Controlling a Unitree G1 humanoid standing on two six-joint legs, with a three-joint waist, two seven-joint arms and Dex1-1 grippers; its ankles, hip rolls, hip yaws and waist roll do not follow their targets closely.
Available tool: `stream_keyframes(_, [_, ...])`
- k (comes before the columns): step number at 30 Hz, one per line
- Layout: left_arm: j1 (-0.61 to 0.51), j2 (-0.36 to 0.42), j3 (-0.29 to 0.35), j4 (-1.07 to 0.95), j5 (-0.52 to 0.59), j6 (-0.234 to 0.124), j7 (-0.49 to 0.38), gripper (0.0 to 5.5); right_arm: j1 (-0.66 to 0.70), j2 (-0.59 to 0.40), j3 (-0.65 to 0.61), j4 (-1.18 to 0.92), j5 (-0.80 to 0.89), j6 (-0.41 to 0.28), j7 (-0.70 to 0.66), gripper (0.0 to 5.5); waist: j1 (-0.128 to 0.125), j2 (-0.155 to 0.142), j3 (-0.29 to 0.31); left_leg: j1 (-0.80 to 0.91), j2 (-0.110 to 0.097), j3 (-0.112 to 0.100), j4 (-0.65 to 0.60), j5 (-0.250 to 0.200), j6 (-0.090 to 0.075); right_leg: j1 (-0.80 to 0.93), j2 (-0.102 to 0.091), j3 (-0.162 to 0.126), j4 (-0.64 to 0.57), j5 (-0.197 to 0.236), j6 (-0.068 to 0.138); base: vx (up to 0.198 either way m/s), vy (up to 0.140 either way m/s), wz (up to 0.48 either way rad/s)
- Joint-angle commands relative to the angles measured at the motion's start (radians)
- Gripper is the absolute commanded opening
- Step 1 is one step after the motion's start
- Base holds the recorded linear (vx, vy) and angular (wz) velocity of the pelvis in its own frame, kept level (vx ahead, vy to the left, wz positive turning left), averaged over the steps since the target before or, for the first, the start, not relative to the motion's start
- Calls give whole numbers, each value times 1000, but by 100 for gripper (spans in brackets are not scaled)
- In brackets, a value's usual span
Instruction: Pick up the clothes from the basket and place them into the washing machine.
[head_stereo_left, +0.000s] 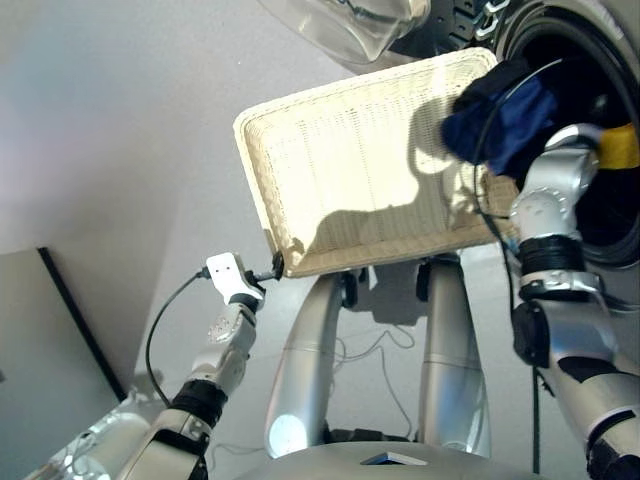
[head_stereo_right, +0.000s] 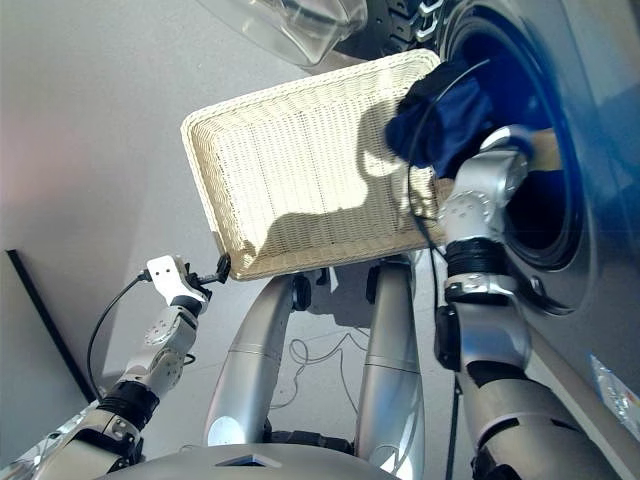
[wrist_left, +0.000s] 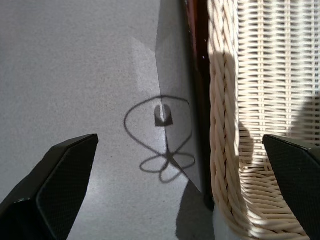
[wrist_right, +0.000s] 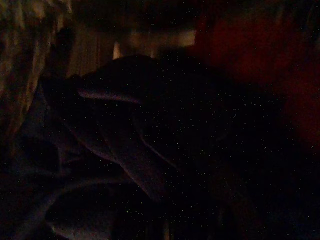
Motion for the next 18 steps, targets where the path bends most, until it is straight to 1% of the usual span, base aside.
stream_keyframes(1, [34,35,7,-32,23,-29,0,550,-18,-81,-4,-91,-73,-79,-6,0,-33,25,-31,7,13,-27,17,-37,-1,38,16,-29,60,-110,3,-10,-5,-298])
stream_keyframes(2, [32,29,10,-28,26,-29,2,550,-1,-66,-35,-126,-98,-110,-29,0,-35,30,-35,7,11,-29,12,-36,-1,36,16,-28,60,-112,4,2,-11,-234])
stream_keyframes(4, [26,27,10,-31,32,-37,6,550,14,-58,-95,-177,-177,-167,-123,0,-38,42,-48,7,8,-32,13,-40,-1,33,16,-27,63,-120,2,0,0,0])
stream_keyframes(5, [25,29,8,-35,36,-41,9,550,16,-54,-116,-188,-207,-182,-165,0,-37,45,-54,7,6,-33,10,-41,-1,33,17,-27,64,-124,2,0,0,0])
stream_keyframes(8, [29,35,8,-50,38,-49,13,550,33,-48,-152,-170,-262,-186,-255,0,-34,51,-73,9,4,-34,2,-42,0,38,16,-31,64,-128,1,0,0,0])
stream_keyframes(9, [30,35,9,-50,37,-52,18,550,39,-36,-150,-164,-279,-166,-263,0,-32,52,-77,10,3,-35,-2,-42,1,39,16,-31,61,-125,1,0,0,0])
stream_keyframes(10, [29,38,15,-49,38,-53,21,550,59,-33,-131,-132,-300,-118,-245,60,-32,49,-78,12,5,-35,-10,-41,0,41,14,-31,54,-123,2,0,0,0])
stream_keyframes(11, [29,42,21,-49,36,-56,23,550,62,-38,-102,-103,-275,-86,-205,477,-32,43,-79,14,6,-33,-16,-39,0,44,14,-31,48,-117,2,0,0,0])
stream_keyframes(12, [29,51,26,-58,28,-58,24,550,64,-47,-51,-31,-225,-31,-131,550,-32,35,-77,16,10,-33,-22,-36,-1,46,13,-32,39,-109,1,0,0,0])
stream_keyframes(14, [32,56,35,-72,16,-50,22,550,70,-53,23,3,-197,29,-57,550,-33,25,-71,18,16,-32,-28,-32,-3,52,13,-38,28,-103,-1,0,0,0])
stream_keyframes(15, [39,54,38,-74,14,-46,21,550,89,-36,50,11,-170,48,1,550,-38,20,-69,21,18,-32,-31,-29,-4,59,12,-42,20,-99,-3,0,0,0])
stream_keyframes(17, [51,63,37,-82,2,-36,-1,550,118,-18,119,52,-115,93,117,550,-37,8,-67,26,21,-34,-36,-24,-7,69,13,-50,11,-96,-5,0,0,0])
stream_keyframes(18, [60,72,41,-88,-1,-31,-9,550,129,-23,153,63,-129,121,153,550,-39,2,-67,29,23,-35,-38,-22,-8,75,12,-53,6,-93,-6,0,0,0])
